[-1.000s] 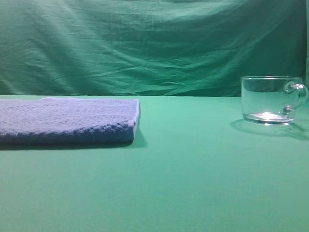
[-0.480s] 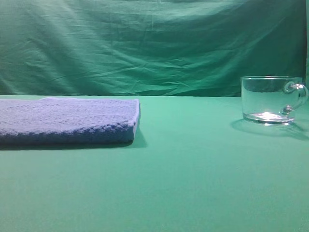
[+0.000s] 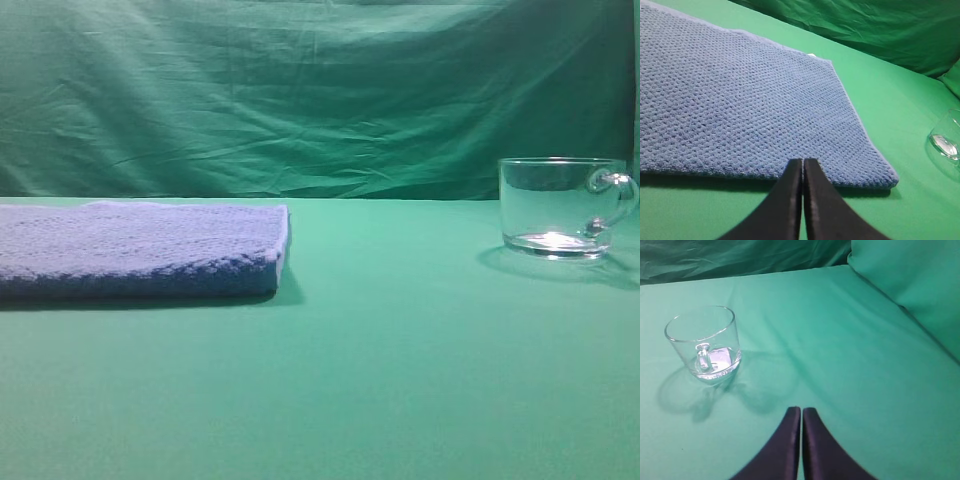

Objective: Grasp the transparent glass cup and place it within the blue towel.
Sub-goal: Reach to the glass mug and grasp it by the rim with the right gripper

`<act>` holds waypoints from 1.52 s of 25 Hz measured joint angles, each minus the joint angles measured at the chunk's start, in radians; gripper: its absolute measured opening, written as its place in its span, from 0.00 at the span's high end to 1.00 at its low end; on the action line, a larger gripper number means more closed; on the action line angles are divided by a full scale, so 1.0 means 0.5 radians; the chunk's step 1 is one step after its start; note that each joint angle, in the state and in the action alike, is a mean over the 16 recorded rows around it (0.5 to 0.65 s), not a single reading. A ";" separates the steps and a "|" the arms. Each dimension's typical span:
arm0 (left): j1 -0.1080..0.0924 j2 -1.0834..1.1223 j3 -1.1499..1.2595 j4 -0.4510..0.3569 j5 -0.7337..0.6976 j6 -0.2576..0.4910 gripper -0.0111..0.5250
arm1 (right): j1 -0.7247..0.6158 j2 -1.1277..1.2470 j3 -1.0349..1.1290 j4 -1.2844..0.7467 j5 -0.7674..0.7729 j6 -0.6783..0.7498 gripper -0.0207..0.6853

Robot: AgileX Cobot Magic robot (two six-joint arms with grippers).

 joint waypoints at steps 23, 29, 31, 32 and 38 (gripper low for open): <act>0.000 0.000 0.000 0.000 0.000 0.000 0.98 | 0.266 1.376 -0.897 -0.094 -0.097 -0.074 0.97; 0.000 0.000 0.000 0.000 0.000 0.000 0.98 | 0.305 1.842 -1.191 -0.092 0.230 -0.172 0.97; 0.000 0.000 0.000 0.000 0.000 0.000 0.98 | 0.339 1.976 -1.301 -0.089 0.383 -0.208 0.97; 0.000 0.000 0.000 0.000 0.000 0.000 0.98 | 0.359 2.042 -1.359 -0.086 0.462 -0.226 0.97; 0.000 0.000 0.000 0.000 0.000 0.000 0.98 | 0.504 2.432 -1.701 -0.045 0.912 -0.351 0.86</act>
